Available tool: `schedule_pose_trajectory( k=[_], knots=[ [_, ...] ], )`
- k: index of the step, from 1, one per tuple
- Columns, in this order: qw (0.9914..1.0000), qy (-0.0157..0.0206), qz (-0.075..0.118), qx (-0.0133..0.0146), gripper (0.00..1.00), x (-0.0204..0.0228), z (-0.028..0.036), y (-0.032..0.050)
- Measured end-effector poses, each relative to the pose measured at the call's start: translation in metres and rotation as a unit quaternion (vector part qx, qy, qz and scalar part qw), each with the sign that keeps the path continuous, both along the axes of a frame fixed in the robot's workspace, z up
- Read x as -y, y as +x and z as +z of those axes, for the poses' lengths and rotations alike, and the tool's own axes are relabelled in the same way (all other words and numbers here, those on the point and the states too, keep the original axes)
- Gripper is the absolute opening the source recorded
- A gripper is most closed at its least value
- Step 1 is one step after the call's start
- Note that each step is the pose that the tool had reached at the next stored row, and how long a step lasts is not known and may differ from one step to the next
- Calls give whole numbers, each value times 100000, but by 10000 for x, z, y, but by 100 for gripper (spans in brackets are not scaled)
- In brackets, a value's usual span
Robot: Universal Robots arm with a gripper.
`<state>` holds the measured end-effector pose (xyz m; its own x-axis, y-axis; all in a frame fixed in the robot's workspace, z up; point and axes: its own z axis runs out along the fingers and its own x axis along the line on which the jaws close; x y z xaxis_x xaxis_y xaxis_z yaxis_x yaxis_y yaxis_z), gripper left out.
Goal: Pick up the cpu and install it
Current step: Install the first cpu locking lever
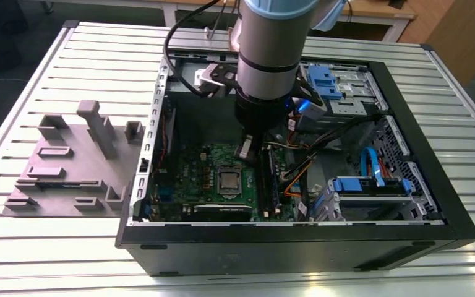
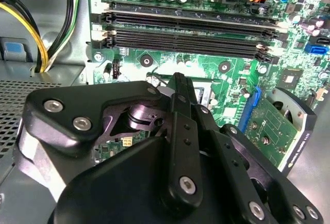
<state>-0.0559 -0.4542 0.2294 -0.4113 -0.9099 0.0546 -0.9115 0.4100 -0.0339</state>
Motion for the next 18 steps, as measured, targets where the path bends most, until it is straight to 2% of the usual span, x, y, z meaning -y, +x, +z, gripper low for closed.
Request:
schedule_pose_trajectory(
  k=[18],
  knots=[
    [99948, -24, 3208, 160, 10, 34, -41, -78]
  ],
)
